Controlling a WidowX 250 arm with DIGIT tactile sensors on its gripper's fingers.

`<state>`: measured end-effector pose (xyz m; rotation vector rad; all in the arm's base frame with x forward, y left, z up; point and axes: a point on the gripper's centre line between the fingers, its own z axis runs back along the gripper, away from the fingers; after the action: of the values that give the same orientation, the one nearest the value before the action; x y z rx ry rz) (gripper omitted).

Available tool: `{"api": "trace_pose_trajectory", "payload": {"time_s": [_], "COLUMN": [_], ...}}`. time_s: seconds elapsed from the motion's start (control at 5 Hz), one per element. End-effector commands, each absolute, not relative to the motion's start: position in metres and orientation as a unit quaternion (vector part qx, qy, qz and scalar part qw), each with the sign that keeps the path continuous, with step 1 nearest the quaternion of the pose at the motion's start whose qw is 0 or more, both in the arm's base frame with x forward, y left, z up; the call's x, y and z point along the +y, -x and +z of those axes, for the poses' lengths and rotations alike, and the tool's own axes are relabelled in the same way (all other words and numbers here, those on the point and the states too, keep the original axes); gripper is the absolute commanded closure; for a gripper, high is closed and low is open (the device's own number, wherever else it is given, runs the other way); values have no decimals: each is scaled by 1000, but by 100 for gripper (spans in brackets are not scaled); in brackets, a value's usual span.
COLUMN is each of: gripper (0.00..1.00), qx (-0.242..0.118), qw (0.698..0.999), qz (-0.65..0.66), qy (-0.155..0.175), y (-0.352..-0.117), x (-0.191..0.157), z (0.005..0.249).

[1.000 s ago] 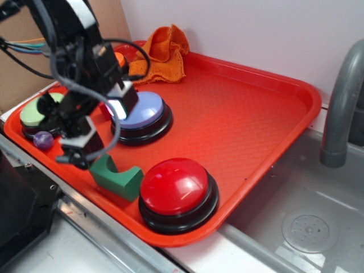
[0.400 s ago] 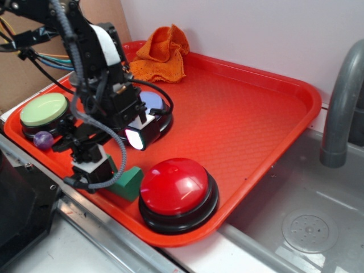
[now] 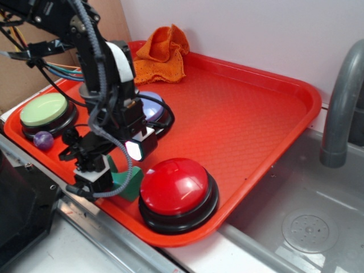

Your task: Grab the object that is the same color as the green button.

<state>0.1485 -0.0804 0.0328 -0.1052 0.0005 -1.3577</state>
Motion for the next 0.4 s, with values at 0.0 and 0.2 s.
{"api": "trace_pose_trajectory", "payload": {"time_s": [0.0, 0.2], "gripper": [0, 0], "qx": [-5, -1], "qw": [782, 773], "qz": [-622, -634], "qy": [28, 24], "y": [-155, -166], "x": [-77, -79], "z": [37, 35]}}
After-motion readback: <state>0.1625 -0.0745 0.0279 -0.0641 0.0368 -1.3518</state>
